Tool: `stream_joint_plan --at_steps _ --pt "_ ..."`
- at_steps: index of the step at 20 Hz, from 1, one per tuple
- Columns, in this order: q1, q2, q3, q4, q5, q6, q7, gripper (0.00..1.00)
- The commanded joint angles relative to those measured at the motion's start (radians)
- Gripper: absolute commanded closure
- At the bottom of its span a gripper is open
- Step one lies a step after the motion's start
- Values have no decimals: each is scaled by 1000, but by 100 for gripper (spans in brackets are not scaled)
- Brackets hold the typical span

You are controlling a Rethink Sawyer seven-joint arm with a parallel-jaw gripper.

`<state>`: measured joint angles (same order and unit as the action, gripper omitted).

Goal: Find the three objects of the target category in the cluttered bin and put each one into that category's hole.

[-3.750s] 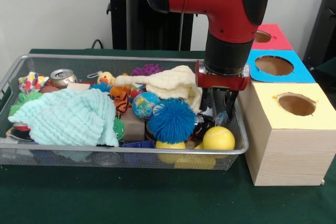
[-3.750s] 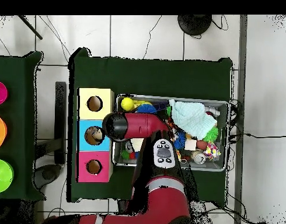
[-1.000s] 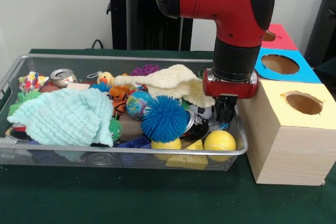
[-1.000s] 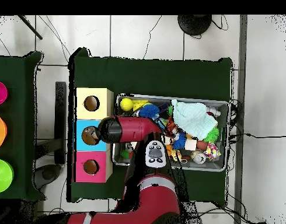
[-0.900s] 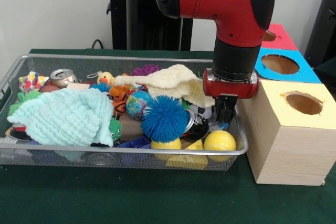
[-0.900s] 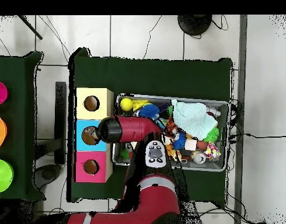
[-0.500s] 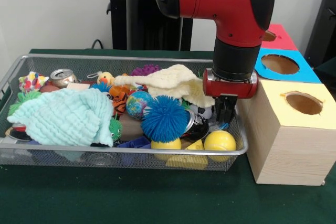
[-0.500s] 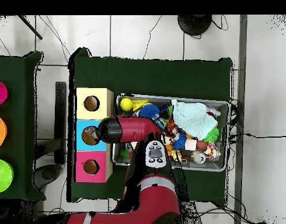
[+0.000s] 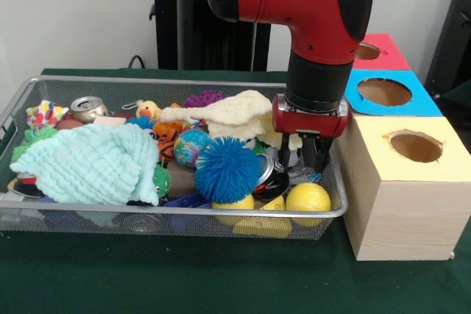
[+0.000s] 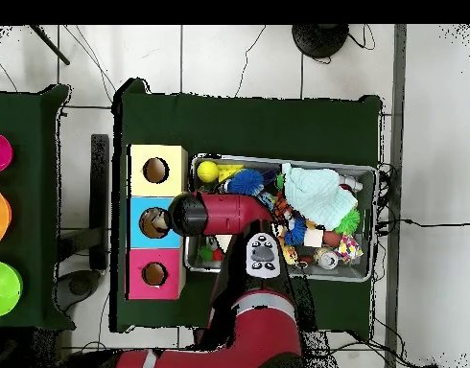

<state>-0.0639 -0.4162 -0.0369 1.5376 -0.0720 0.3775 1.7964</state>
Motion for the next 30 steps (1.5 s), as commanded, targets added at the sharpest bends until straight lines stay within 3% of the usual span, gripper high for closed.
stream_joint_plan --at_steps 1,6,10,15,21,30 --pt "-57 38 48 37 -16 -71 113 0" --pt "-95 -21 37 11 -31 80 25 0" --pt "-110 -12 47 -13 -35 91 11 0" --pt "-123 50 75 -88 -37 68 0 0" --pt "-130 -23 79 -96 -33 183 -32 0" --pt "-88 82 107 -129 -16 84 47 0"
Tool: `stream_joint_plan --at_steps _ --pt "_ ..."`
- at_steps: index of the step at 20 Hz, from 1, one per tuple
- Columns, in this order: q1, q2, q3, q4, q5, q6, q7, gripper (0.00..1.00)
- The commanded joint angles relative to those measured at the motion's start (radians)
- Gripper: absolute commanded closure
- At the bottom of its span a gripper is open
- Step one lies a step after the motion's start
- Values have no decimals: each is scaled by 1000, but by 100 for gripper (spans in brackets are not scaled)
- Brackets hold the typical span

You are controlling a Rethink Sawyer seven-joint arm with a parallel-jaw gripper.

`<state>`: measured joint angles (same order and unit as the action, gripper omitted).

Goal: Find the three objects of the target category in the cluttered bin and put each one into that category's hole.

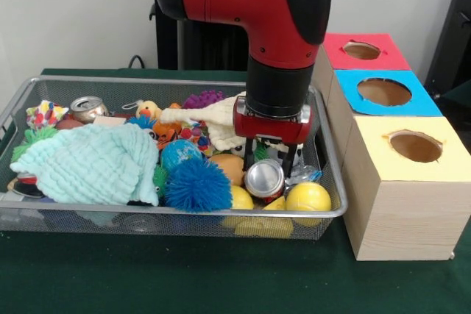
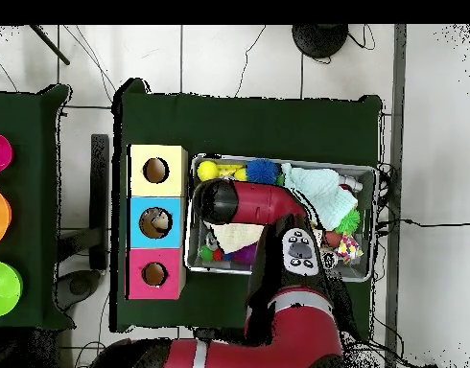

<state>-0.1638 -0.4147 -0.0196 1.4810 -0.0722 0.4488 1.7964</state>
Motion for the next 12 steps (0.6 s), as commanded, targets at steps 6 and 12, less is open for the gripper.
stream_joint_plan --at_steps 6,12 --pt "85 95 76 -47 18 -46 149 0" --pt "109 104 76 -22 42 -84 180 0"
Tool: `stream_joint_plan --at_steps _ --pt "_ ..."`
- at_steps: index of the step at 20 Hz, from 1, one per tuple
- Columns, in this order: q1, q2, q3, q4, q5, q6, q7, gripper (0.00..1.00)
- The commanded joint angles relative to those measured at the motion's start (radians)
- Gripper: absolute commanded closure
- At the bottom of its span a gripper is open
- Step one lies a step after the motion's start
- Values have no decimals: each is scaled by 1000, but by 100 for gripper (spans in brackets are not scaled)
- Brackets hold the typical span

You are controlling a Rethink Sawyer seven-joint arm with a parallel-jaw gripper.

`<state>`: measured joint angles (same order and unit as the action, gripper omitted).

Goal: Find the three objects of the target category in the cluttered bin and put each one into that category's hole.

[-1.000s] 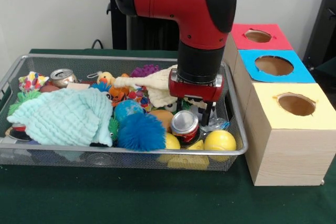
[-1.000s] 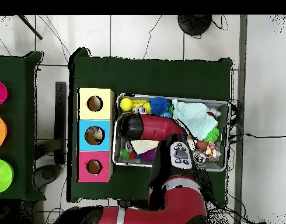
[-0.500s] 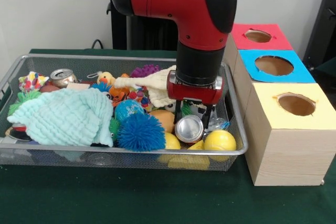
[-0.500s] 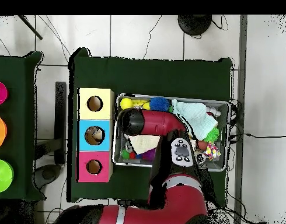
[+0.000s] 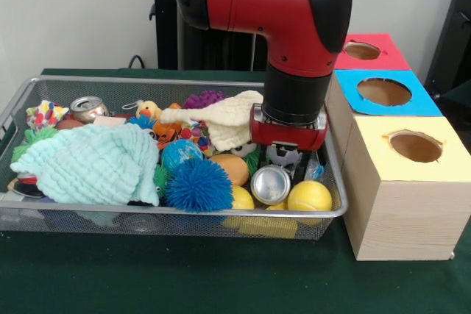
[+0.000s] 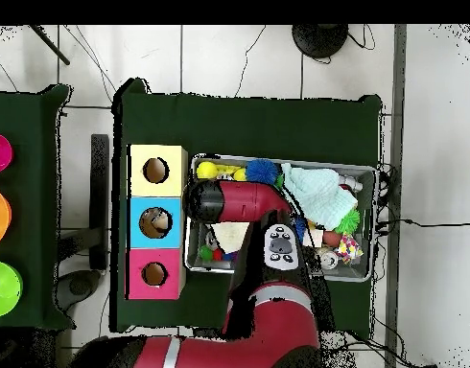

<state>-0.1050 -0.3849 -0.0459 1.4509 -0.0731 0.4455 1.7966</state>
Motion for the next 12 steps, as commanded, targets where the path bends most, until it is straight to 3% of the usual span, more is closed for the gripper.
stream_joint_plan --at_steps 1,12 --pt "50 78 104 10 44 -86 179 0" --pt "27 70 116 39 41 -99 160 0"
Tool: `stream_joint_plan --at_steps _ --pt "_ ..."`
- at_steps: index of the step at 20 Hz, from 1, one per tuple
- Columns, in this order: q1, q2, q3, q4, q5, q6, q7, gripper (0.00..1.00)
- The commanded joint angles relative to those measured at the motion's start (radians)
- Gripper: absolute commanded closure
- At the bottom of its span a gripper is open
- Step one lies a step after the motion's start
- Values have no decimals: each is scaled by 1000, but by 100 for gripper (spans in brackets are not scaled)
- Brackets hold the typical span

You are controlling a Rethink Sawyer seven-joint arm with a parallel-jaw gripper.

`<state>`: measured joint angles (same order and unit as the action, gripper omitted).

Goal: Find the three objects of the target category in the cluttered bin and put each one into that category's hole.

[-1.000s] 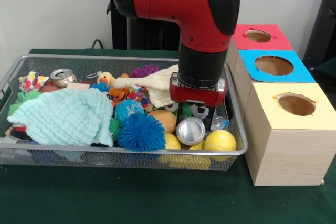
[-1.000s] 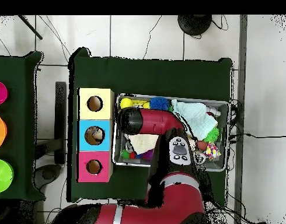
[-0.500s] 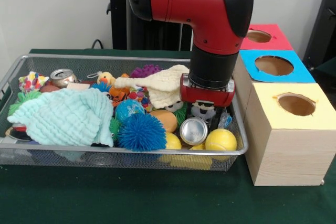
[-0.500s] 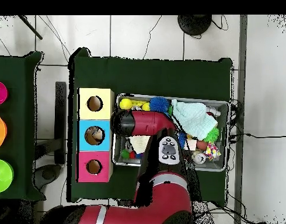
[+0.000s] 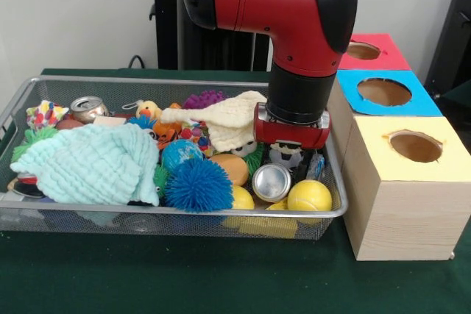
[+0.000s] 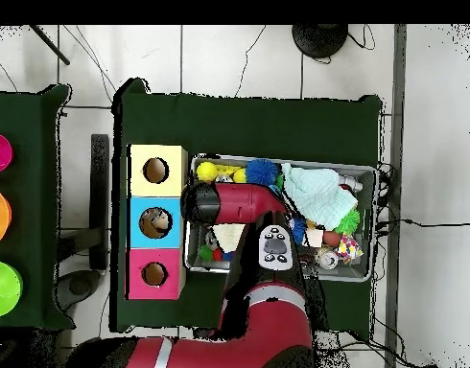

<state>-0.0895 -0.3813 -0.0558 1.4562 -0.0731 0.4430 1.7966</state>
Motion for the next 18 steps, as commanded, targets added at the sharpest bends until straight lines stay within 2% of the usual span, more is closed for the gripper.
stream_joint_plan --at_steps 1,7,14,18 --pt "10 66 129 36 41 -97 159 0" --pt "9 45 170 74 69 -95 173 0" --pt "89 17 160 103 137 -105 272 0" --pt "121 22 145 101 173 -116 296 0"
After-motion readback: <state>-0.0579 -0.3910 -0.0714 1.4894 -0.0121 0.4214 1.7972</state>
